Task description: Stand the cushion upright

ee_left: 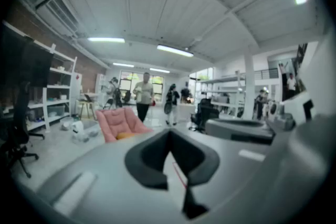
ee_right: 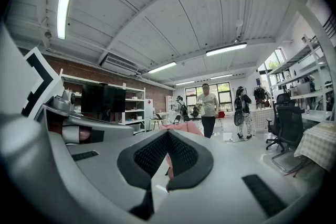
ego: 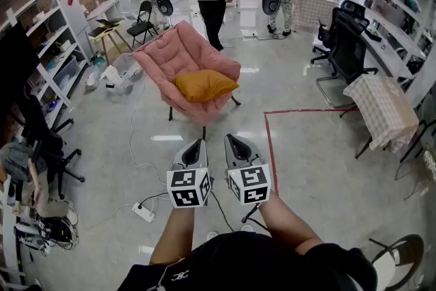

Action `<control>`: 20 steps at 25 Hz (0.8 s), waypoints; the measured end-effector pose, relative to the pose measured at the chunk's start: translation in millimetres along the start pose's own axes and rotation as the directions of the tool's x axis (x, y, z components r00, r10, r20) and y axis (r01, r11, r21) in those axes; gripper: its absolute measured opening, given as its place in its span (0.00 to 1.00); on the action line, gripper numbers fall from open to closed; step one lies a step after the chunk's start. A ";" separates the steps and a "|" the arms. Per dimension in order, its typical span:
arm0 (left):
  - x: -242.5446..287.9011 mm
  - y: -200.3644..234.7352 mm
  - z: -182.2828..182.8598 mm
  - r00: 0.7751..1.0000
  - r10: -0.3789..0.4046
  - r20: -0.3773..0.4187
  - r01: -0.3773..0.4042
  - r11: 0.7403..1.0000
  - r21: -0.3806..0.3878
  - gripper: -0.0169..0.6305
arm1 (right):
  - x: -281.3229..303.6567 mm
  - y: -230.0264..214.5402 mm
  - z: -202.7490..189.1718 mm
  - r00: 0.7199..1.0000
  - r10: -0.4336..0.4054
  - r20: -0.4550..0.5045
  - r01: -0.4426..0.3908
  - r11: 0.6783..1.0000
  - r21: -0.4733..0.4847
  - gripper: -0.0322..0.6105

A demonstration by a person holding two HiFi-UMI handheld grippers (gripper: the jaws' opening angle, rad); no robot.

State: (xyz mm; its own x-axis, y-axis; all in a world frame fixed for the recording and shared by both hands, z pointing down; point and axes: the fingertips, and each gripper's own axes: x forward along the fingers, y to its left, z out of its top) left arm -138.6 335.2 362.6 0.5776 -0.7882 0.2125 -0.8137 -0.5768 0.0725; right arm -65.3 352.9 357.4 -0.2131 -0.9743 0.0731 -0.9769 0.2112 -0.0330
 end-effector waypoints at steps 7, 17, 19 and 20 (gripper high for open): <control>10.9 -9.0 6.9 1.000 0.003 0.001 -0.003 1.000 0.000 0.02 | -1.7 -16.7 1.6 1.000 -0.006 -0.004 0.006 1.000 0.015 0.04; 30.8 -35.4 1.3 1.000 0.005 -0.022 -0.004 1.000 0.016 0.02 | -6.2 -46.1 -5.0 1.000 -0.004 -0.013 0.005 0.999 0.046 0.04; 35.8 -42.3 0.1 1.000 0.011 -0.025 -0.010 1.000 0.018 0.02 | -8.1 -54.1 -7.3 1.000 0.002 -0.019 -0.001 0.999 0.046 0.04; 38.4 -46.2 -0.3 1.000 0.014 -0.026 -0.014 1.000 0.016 0.02 | -9.4 -58.3 -7.7 1.000 0.007 -0.020 -0.006 0.999 0.044 0.04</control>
State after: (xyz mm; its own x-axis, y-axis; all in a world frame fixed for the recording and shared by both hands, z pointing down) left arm -78.9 331.6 367.7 0.5641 -0.7906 0.2383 -0.8204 -0.5692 0.0537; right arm -6.5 350.3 366.2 -0.2206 -0.9709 0.0929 -0.9738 0.2138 -0.0775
